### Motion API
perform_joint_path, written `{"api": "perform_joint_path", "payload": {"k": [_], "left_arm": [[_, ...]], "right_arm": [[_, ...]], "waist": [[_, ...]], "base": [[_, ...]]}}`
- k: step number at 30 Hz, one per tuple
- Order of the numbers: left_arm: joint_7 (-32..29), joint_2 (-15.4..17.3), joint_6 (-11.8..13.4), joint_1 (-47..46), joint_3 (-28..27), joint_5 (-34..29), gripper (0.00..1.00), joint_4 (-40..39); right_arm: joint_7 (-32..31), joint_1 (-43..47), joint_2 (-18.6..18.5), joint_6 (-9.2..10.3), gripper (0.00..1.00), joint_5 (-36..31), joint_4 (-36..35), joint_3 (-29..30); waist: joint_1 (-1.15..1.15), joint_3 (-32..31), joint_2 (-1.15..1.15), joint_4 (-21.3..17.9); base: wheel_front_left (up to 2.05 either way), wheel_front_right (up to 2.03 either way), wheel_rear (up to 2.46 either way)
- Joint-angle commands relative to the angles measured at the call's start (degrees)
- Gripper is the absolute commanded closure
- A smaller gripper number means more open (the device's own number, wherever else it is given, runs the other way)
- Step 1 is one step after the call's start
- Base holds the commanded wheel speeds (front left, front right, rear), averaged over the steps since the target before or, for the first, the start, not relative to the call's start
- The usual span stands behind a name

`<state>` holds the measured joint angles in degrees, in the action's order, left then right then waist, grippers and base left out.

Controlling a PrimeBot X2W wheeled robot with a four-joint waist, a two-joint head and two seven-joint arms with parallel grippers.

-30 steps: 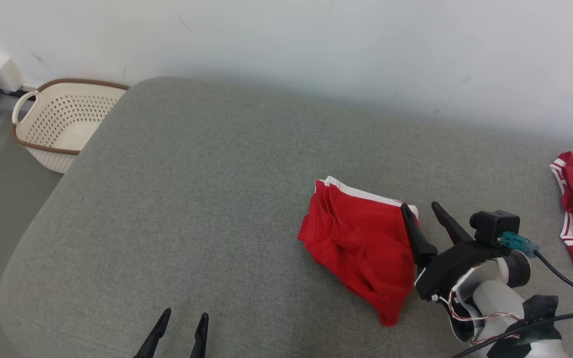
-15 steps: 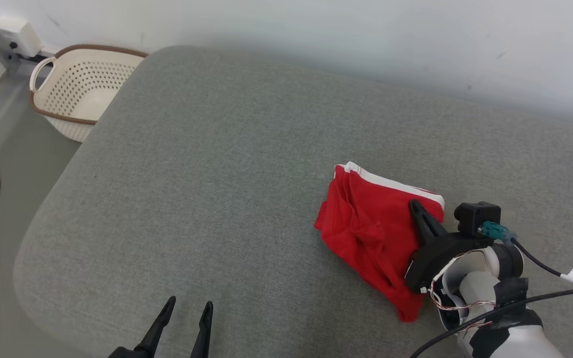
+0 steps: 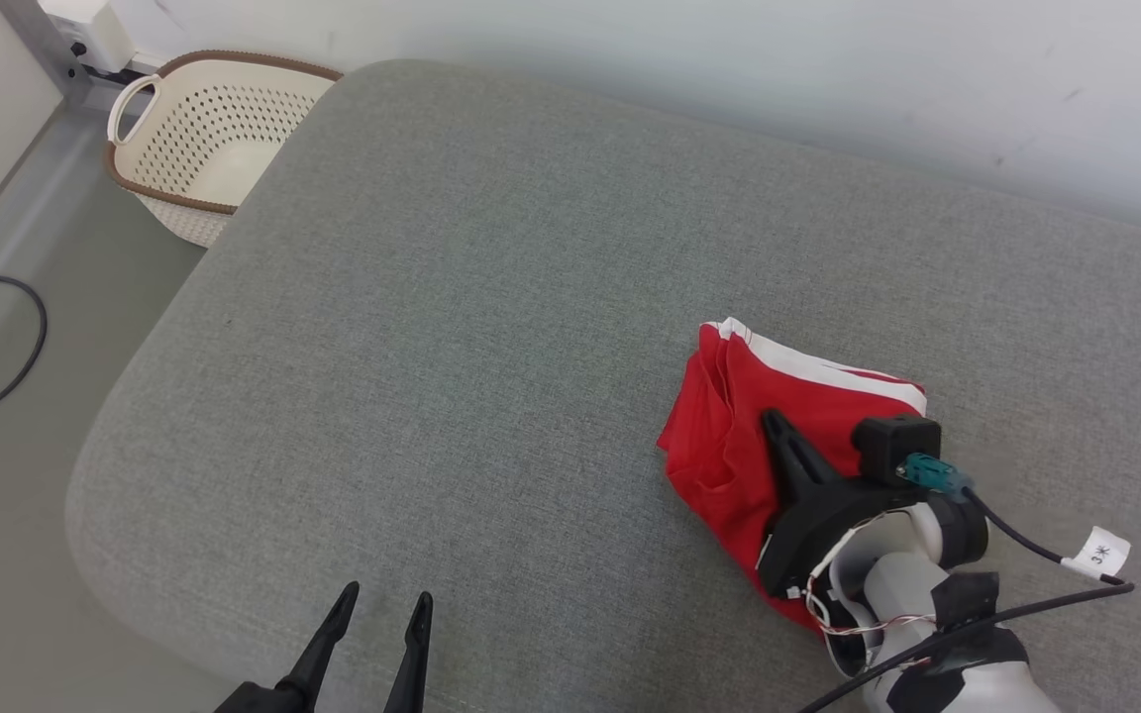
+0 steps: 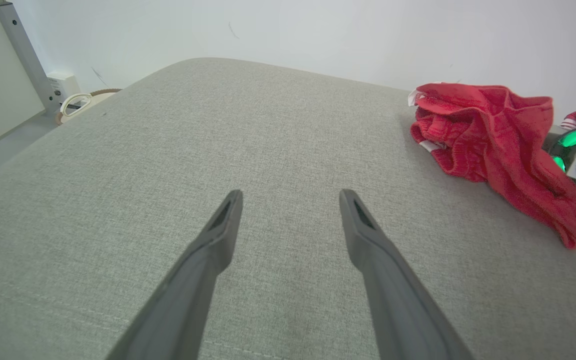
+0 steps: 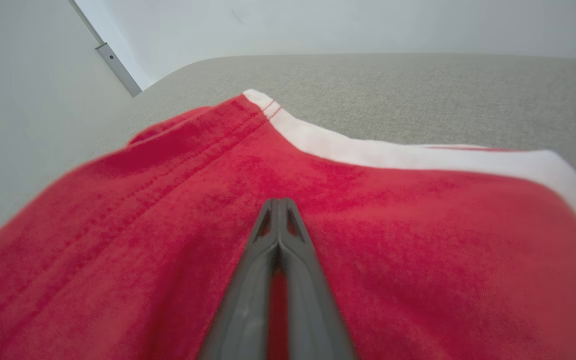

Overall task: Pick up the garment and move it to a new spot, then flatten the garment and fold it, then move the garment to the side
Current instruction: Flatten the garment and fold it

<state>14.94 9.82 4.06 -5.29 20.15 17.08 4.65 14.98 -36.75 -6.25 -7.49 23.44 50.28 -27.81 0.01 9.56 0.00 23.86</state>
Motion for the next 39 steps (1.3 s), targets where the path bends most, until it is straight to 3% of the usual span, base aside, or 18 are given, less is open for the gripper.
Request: {"api": "perform_joint_path", "payload": {"k": [1, 11, 19, 25, 32, 33, 34, 35, 39], "left_arm": [[0.31, -0.01, -0.22, -0.41, -0.20, -0.60, 0.00, 0.17], [0.33, -0.88, -0.57, -0.40, -0.52, -0.93, 0.00, -0.08], [0.32, -1.46, -1.12, -0.54, -1.08, -1.19, 0.00, 0.12], [0.33, -1.71, -1.35, -0.31, -1.43, -1.44, 0.00, 0.21], [0.33, -1.99, -1.23, 0.63, -2.37, -1.74, 0.00, 0.17], [0.33, -2.04, -1.27, 0.75, -2.42, -1.83, 0.00, 0.11], [0.33, -2.07, -1.28, 0.89, -2.54, -1.94, 0.00, 0.03], [0.33, -2.13, -1.34, 1.00, -2.54, -2.02, 0.00, 0.01], [0.32, -2.12, -1.26, 1.61, -2.95, -2.20, 0.00, -0.25]], "right_arm": [[0.22, 0.93, 0.60, 0.00, 1.00, -0.58, -1.00, -0.14], [0.22, 3.43, 2.23, 0.00, 1.00, -2.38, -6.93, -0.39], [0.22, 3.85, 2.80, 0.00, 1.00, -1.03, -4.64, -4.48], [0.12, 2.54, 2.92, 0.00, 1.00, -0.45, -1.38, -4.45], [0.13, 2.92, 3.02, 0.00, 1.00, 1.08, -2.59, -2.50], [0.13, 3.14, 3.03, 0.00, 0.87, 1.50, -3.12, -2.06], [0.14, 3.22, 3.01, 0.00, 0.51, 1.83, -3.98, -1.54], [0.14, 3.33, 2.76, 0.00, 0.00, 1.89, -4.68, -1.07], [0.14, 3.93, 1.28, 0.00, 0.00, 1.16, -6.88, 0.79]], "waist": [[-0.01, 0.03, 0.00, 0.16], [-0.01, 0.34, 0.00, 0.64], [-0.01, 0.53, 0.00, 1.35], [-0.01, 0.45, 0.00, 1.54], [-0.01, -0.61, 0.00, 0.41], [-0.01, -0.86, 0.00, 0.11], [-0.01, -1.13, 0.00, -0.25], [-0.01, -1.36, 0.00, -0.50], [-0.01, -2.34, 0.00, -2.04]], "base": [[0.00, 0.00, 0.00], [0.00, 0.00, 0.00], [0.00, 0.00, 0.00], [0.00, 0.00, 0.00], [0.00, 0.00, 0.00], [0.00, 0.00, 0.00], [0.00, 0.00, 0.00], [0.00, 0.00, 0.00], [0.00, 0.00, 0.00]]}}
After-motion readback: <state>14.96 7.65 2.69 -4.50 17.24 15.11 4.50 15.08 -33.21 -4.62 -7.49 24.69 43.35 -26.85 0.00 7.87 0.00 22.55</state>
